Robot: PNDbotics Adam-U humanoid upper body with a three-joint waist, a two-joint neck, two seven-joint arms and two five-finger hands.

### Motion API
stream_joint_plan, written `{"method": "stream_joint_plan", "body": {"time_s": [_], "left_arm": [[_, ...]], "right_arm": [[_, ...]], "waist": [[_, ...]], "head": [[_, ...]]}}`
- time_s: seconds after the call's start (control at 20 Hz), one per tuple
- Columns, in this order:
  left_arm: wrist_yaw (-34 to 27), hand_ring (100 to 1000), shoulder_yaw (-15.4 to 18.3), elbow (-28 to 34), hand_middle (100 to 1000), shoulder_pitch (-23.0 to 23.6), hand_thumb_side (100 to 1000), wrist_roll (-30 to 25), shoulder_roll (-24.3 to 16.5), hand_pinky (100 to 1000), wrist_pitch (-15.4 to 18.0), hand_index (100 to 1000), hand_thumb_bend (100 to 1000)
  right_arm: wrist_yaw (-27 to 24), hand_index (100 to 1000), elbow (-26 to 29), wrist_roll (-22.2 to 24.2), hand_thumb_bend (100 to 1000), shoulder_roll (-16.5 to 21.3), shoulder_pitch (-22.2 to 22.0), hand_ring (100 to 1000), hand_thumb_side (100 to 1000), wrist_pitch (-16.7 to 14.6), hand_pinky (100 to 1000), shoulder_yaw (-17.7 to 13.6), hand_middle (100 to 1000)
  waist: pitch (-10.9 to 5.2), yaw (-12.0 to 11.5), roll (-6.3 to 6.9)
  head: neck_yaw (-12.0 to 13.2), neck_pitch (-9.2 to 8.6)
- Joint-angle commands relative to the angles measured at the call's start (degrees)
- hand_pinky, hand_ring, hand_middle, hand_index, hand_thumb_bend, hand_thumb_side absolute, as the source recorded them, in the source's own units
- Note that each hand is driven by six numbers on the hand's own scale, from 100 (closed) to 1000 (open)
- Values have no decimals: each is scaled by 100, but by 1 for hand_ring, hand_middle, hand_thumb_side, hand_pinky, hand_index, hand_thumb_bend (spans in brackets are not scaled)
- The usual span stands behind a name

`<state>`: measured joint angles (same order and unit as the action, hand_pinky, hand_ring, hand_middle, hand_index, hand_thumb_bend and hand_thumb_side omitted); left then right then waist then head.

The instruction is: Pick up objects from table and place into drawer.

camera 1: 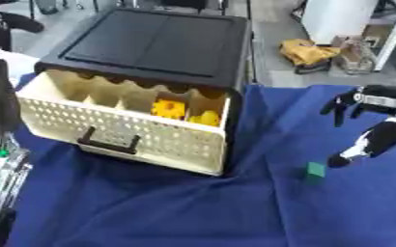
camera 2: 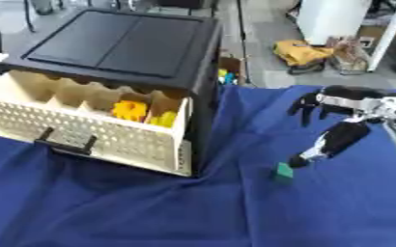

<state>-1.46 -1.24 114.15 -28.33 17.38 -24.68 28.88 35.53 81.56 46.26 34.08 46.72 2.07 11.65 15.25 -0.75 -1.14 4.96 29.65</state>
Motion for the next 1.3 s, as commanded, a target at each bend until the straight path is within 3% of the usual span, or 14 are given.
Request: {"method": "stream_joint_plan", "body": {"time_s": [0.05, 0.35, 1.3], "left_arm": [[-13, 714, 20, 44, 701, -72, 912, -19, -64, 553, -18, 816, 462], [-5, 713, 6, 44, 699, -62, 917, -29, -42, 553, -45, 813, 456], [11, 710, -19, 44, 693, -38, 927, -50, 28, 551, -117, 807, 446]], "right_arm": [[98, 850, 48, -64, 837, 98, -2, 890, 431, 106, 794, -54, 603], [264, 826, 131, -271, 825, 47, -216, 893, 433, 321, 790, -76, 607], [719, 736, 398, -1100, 794, -255, -633, 863, 472, 578, 756, -75, 536]], "waist": [[-85, 10, 16], [-71, 35, 19], [-36, 42, 17]], "head": [[-19, -61], [-32, -77], [-46, -127]]}}
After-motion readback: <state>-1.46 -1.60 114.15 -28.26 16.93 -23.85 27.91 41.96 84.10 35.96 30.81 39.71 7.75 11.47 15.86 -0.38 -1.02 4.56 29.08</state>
